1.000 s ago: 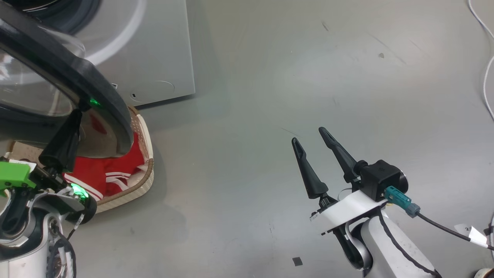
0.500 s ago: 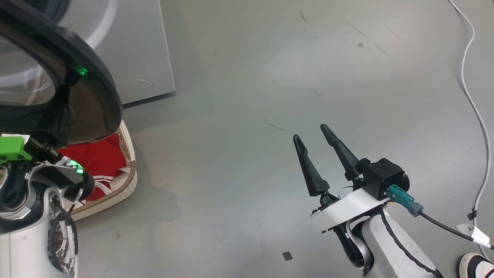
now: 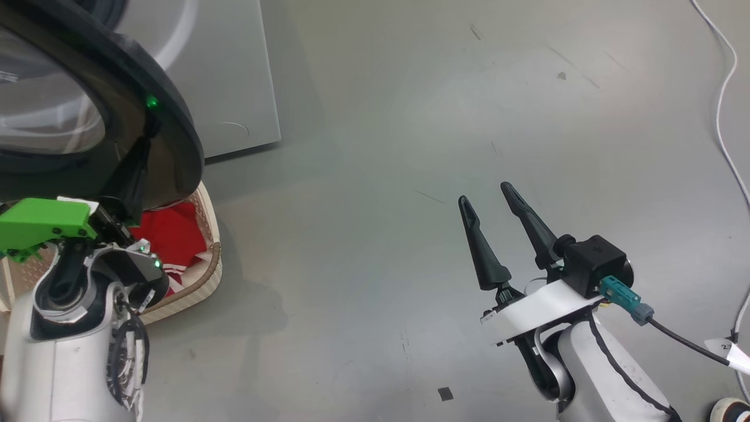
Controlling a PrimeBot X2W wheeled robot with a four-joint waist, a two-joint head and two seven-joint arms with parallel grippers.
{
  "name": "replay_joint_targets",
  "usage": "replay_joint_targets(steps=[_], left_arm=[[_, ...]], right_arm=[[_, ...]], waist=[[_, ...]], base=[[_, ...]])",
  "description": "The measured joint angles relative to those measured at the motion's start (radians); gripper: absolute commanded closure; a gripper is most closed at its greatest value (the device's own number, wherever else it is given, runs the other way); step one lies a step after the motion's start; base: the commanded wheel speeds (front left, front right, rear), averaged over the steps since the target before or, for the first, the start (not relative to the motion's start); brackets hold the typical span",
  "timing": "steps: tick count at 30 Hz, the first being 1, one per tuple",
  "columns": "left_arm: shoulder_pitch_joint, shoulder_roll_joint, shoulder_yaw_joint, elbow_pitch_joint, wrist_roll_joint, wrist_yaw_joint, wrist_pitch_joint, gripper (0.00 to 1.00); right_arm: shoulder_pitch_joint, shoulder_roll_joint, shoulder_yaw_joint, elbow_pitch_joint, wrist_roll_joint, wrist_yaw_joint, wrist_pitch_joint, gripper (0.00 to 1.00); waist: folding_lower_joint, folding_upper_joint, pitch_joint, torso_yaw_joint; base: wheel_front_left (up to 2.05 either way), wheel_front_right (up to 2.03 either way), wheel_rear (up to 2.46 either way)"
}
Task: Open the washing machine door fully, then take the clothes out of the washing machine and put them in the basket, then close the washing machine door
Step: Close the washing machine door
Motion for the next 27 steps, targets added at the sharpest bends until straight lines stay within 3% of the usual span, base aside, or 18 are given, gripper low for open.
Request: replay_joint_targets(steps=[4, 11, 18, 27], left_arm=[[0.011, 0.005, -0.063, 0.014, 0.063, -0.032, 0.016, 1.00], [0.089, 0.100, -0.177, 0.030, 0.270, -0.123, 0.018, 1.00], [0.137, 0.155, -0.248, 0.033, 0.447, -0.197, -0.043, 1.00], [0.188, 0.183, -0.278, 0.024, 0.608, -0.211, -0.172, 1.00]], right_arm=[[0.000, 0.000, -0.019, 0.002, -0.009, 0.000, 0.000, 0.00], [0.001, -0.002, -0.047, 0.008, -0.018, 0.001, -0.003, 0.00], [0.011, -0.010, -0.064, 0.022, -0.026, 0.005, -0.003, 0.00], [0.050, -0.017, -0.075, 0.028, -0.028, 0.015, -0.003, 0.00]], waist=[[0.0000, 0.0000, -0.015, 0.025], [0.0000, 0.0000, -0.051, 0.083], [0.0000, 0.0000, -0.097, 0.152], [0.0000, 0.0000, -0.161, 0.240]], base=[[0.00, 0.00, 0.00], [0.00, 0.00, 0.00], [0.00, 0.00, 0.00], [0.00, 0.00, 0.00]])
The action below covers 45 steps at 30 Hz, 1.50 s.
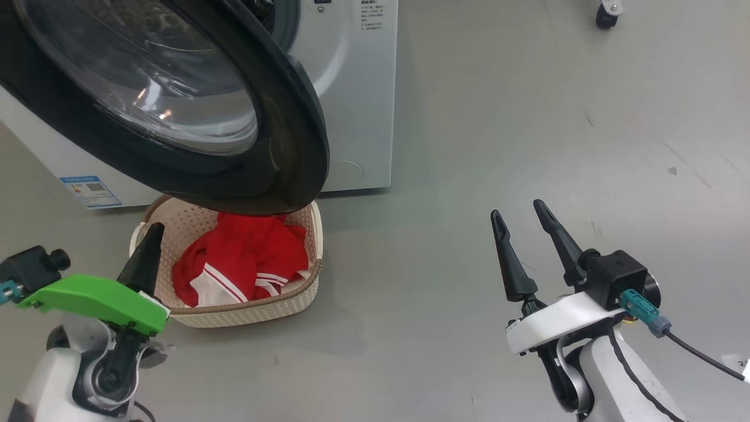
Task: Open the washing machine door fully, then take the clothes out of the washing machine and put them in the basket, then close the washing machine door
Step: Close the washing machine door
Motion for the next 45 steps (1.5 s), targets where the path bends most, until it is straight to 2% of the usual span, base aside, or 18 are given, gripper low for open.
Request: replay_joint_targets(steps=[2, 7, 9, 14, 20, 31, 32, 33, 34, 35, 45], left_arm=[[0.019, 0.025, -0.012, -0.011, 0.072, -0.007, -0.054, 1.00], [0.040, 0.025, -0.015, -0.030, 0.121, -0.008, -0.129, 1.00], [0.058, 0.041, -0.024, -0.039, 0.201, -0.008, -0.188, 1.00], [0.082, 0.053, -0.028, -0.052, 0.272, -0.008, -0.256, 1.00], [0.110, 0.073, -0.048, -0.061, 0.382, 0.012, -0.346, 1.00], [0.168, 0.053, -0.048, -0.073, 0.473, 0.067, -0.373, 1.00], [0.173, 0.051, -0.048, -0.077, 0.477, 0.072, -0.373, 0.79], [0.177, 0.049, -0.048, -0.078, 0.485, 0.073, -0.373, 0.53], [0.181, 0.046, -0.048, -0.080, 0.492, 0.073, -0.373, 0.12], [0.186, 0.043, -0.049, -0.082, 0.498, 0.074, -0.373, 0.00], [0.201, 0.043, -0.062, -0.097, 0.601, 0.091, -0.373, 0.00]], right_arm=[[0.011, 0.001, 0.000, 0.001, 0.000, 0.000, 0.000, 0.00], [0.021, 0.000, 0.000, 0.002, -0.007, 0.008, 0.000, 0.00], [0.026, -0.002, -0.001, 0.002, -0.013, 0.009, 0.000, 0.00], [0.035, -0.003, -0.002, 0.001, -0.016, 0.012, 0.000, 0.00], [0.036, -0.002, 0.001, -0.001, -0.017, 0.018, 0.000, 0.00], [0.042, 0.001, 0.000, -0.001, -0.017, 0.026, 0.000, 0.00], [0.044, 0.001, 0.000, -0.001, -0.017, 0.026, 0.000, 0.00], [0.046, 0.001, -0.001, -0.001, -0.017, 0.026, 0.000, 0.00], [0.050, 0.001, -0.001, -0.001, -0.017, 0.026, 0.000, 0.00], [0.053, 0.001, -0.002, -0.001, -0.017, 0.026, 0.000, 0.00], [0.056, 0.002, -0.005, -0.001, -0.018, 0.027, 0.000, 0.00]], waist=[[0.0000, 0.0000, -0.021, 0.024], [0.0000, 0.0000, -0.047, 0.052], [0.0000, 0.0000, -0.062, 0.070], [0.0000, 0.0000, -0.078, 0.090], [0.0000, 0.0000, -0.088, 0.112], [0.0000, 0.0000, -0.090, 0.122], [0.0000, 0.0000, -0.089, 0.123], [0.0000, 0.0000, -0.089, 0.123], [0.0000, 0.0000, -0.089, 0.124], [0.0000, 0.0000, -0.089, 0.124], [0.0000, 0.0000, -0.085, 0.128]], base=[[0.00, 0.00, 0.00], [0.00, 0.00, 0.00], [0.00, 0.00, 0.00], [0.00, 0.00, 0.00], [0.00, 0.00, 0.00], [0.00, 0.00, 0.00], [0.00, 0.00, 0.00], [0.00, 0.00, 0.00], [0.00, 0.00, 0.00], [0.00, 0.00, 0.00], [0.00, 0.00, 0.00]])
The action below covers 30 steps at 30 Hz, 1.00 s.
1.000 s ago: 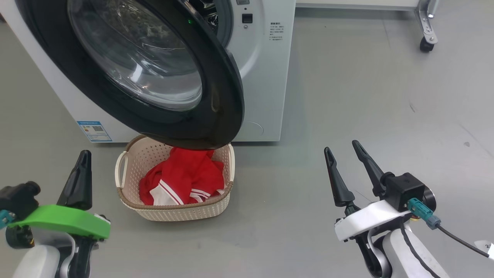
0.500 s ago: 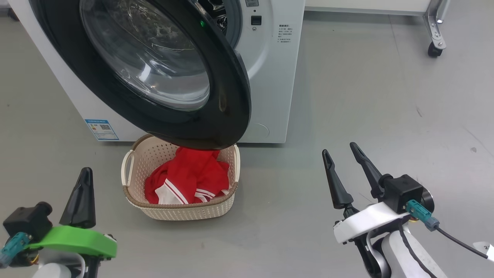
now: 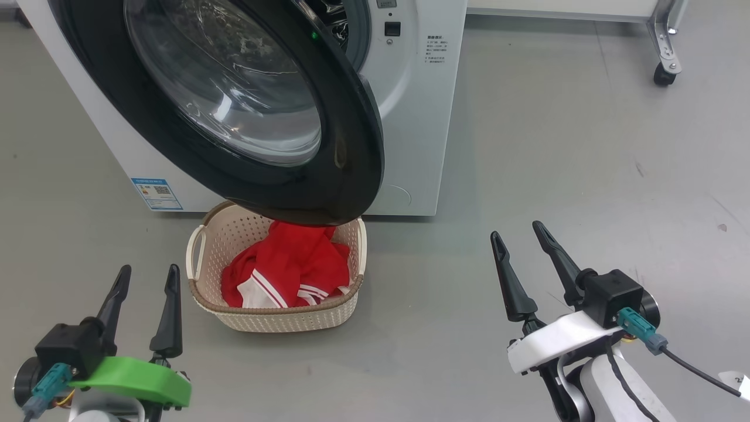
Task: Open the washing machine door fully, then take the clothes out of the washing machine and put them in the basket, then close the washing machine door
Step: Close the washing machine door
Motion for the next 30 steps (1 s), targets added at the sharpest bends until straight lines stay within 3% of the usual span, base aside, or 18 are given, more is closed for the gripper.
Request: replay_joint_targets(steps=[8, 18, 30], left_arm=[[0.012, -0.011, 0.006, -0.033, 0.048, 0.008, -0.002, 0.00], [0.021, -0.035, 0.018, -0.055, 0.085, 0.008, -0.002, 0.00], [0.024, -0.059, 0.036, -0.060, 0.108, 0.002, -0.002, 0.00]], right_arm=[[0.000, 0.003, -0.008, -0.002, -0.007, 0.001, 0.000, 0.00], [0.000, 0.007, -0.048, 0.002, -0.019, -0.047, 0.000, 0.00], [0.000, 0.009, -0.050, 0.002, -0.020, -0.055, 0.000, 0.00]], waist=[[0.0000, 0.0000, 0.003, 0.002], [0.0000, 0.0000, 0.006, 0.004], [0.0000, 0.0000, 0.008, 0.003]], base=[[0.00, 0.00, 0.00], [0.00, 0.00, 0.00], [0.00, 0.00, 0.00]])
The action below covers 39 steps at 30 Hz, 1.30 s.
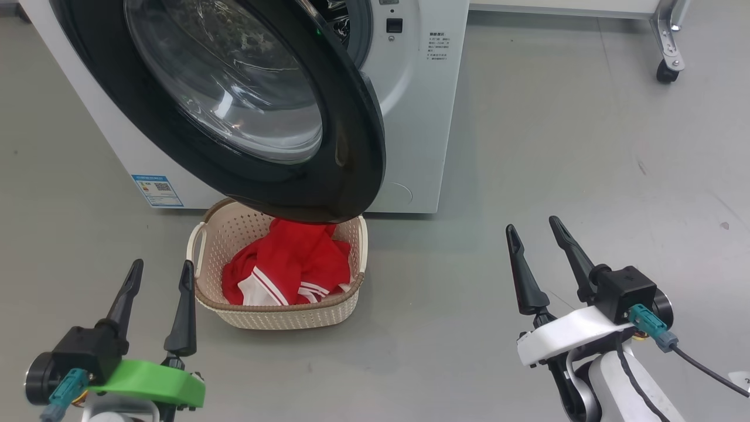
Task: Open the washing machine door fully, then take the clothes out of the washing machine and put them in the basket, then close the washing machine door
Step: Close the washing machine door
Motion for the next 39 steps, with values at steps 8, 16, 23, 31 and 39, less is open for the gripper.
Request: replay_joint_targets(steps=[8, 16, 23, 31, 39], left_arm=[[0.013, -0.008, 0.005, 0.001, 0.015, -0.004, 0.000, 0.00], [0.013, -0.023, 0.014, 0.001, 0.031, -0.013, 0.000, 0.00], [0.018, -0.031, 0.023, 0.004, 0.043, -0.026, 0.000, 0.00], [0.018, -0.038, 0.034, 0.004, 0.047, -0.038, 0.000, 0.00], [0.018, -0.052, 0.040, 0.004, 0.059, -0.044, 0.000, 0.00]], right_arm=[[0.000, 0.001, 0.003, 0.000, 0.000, 0.000, 0.000, 0.00], [0.000, 0.002, 0.003, 0.000, 0.000, 0.000, 0.000, 0.00], [0.000, 0.003, 0.003, 0.000, 0.000, 0.001, 0.000, 0.00], [0.000, 0.004, 0.003, 0.000, -0.004, 0.002, 0.000, 0.00], [0.000, 0.004, 0.003, 0.000, -0.004, 0.002, 0.000, 0.00]], waist=[[0.0000, 0.0000, -0.002, 0.001], [0.0000, 0.0000, -0.002, 0.003], [0.0000, 0.0000, -0.003, 0.004], [0.0000, 0.0000, -0.004, 0.003], [0.0000, 0.0000, 0.001, 0.004]], base=[[0.00, 0.00, 0.00], [0.00, 0.00, 0.00], [0.00, 0.00, 0.00], [0.00, 0.00, 0.00], [0.00, 0.00, 0.00]])
